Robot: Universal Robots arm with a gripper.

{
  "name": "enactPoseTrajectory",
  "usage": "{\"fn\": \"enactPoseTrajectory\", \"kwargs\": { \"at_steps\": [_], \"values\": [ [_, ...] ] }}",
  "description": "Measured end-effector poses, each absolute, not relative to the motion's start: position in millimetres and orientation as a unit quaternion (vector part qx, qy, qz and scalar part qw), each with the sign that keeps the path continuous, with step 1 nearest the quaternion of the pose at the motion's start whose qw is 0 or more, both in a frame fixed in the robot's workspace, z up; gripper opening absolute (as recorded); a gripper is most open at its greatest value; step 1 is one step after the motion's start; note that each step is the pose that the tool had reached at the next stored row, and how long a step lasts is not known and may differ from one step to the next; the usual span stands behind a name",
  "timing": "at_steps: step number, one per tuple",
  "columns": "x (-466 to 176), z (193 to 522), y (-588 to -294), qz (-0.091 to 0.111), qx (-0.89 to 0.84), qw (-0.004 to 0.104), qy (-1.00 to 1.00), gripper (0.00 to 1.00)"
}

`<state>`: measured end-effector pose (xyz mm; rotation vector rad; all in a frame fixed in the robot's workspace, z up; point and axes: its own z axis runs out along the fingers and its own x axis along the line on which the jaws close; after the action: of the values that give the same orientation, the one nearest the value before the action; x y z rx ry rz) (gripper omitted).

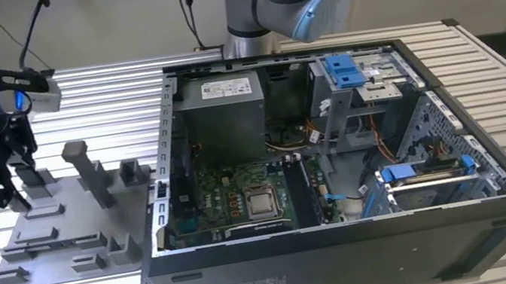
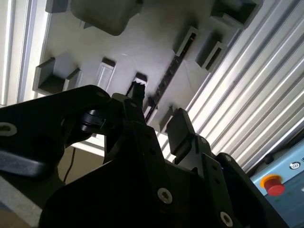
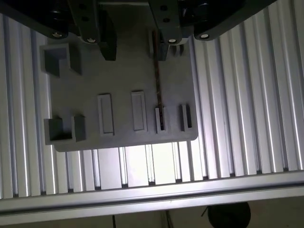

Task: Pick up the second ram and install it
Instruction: 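Pick up the second ram and move it above second insertion slot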

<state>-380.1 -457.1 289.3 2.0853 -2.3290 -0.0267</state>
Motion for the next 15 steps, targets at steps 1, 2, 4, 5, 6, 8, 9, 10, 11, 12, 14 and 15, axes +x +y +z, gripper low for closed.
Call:
{"fn": "enactPoseTrajectory", "kwargs": {
  "at_steps": [1,2,4,5,6,8,9,10,11,12,14,15],
  "values": [
    [-380,288,-457,-0.009,0.667,0.008,-0.745,0.48],
    [-380,287,-457,-0.008,0.667,0.008,-0.745,0.48],
    [-380,284,-457,-0.008,0.667,0.008,-0.745,0.48],
    [-380,282,-457,-0.008,0.667,0.008,-0.745,0.48],
    [-380,281,-457,-0.008,0.667,0.007,-0.745,0.48],
    [-380,277,-457,-0.008,0.667,0.007,-0.745,0.48],
    [-380,276,-457,-0.008,0.667,0.007,-0.745,0.48],
    [-380,274,-457,-0.008,0.667,0.007,-0.745,0.48],
    [-380,272,-457,-0.008,0.667,0.007,-0.745,0.48],
    [-380,271,-457,-0.008,0.667,0.007,-0.745,0.48],
    [-380,267,-457,-0.008,0.667,0.007,-0.745,0.48],
    [-380,266,-457,-0.008,0.667,0.007,-0.745,0.48]
  ]
}}
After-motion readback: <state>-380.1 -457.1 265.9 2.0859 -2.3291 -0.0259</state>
